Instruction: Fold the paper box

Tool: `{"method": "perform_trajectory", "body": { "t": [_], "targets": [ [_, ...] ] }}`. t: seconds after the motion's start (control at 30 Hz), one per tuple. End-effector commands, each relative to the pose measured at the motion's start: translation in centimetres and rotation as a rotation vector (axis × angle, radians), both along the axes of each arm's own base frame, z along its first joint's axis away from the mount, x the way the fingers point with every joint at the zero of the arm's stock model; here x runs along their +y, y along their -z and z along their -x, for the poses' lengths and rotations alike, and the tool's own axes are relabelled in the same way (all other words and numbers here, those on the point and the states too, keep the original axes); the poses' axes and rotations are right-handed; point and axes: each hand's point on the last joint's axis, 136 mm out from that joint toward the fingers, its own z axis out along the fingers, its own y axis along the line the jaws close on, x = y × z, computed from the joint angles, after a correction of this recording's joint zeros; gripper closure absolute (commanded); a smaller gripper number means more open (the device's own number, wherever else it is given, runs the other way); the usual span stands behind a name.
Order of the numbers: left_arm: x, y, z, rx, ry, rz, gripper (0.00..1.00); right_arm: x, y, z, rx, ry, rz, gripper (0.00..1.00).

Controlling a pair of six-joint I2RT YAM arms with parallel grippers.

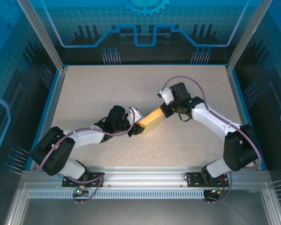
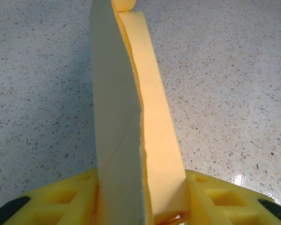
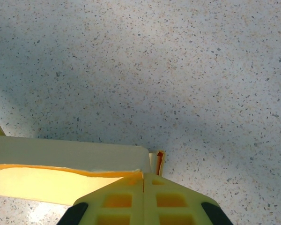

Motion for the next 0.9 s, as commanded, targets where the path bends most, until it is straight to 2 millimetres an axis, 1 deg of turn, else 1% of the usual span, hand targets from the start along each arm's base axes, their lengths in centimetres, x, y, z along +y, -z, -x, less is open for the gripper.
{"method": "perform_trajectory", "body": {
  "t": [0.0, 0.13, 0.47, 0.63, 0.73, 0.87],
  "targets": [
    [0.6, 1.3, -0.4, 0.036, -0.045, -0.039, 0.55, 0.0, 0.9, 0.9, 0.053, -0.001, -0.001, 0.97],
    [0.7, 1.4, -0.5, 0.041, -0.048, -0.043, 0.53, 0.3, 0.5, 0.8, 0.062, -0.003, -0.007, 0.97],
    [0.5, 1.5, -0.5, 0.053, -0.042, -0.039, 0.5, 0.2, 0.8, 0.7, 0.085, -0.002, 0.008, 0.97],
    [0.5, 1.5, -0.5, 0.056, -0.045, -0.037, 0.54, 0.2, 0.7, 0.8, 0.089, -0.001, 0.011, 0.97],
    [0.5, 1.5, -0.5, 0.057, -0.048, -0.035, 0.57, 0.0, 1.1, 1.0, 0.094, 0.003, 0.023, 0.97],
    [0.5, 1.4, -0.6, 0.056, -0.056, -0.032, 0.57, -0.4, 1.7, 1.0, 0.083, 0.013, 0.036, 0.97]
  ]
}}
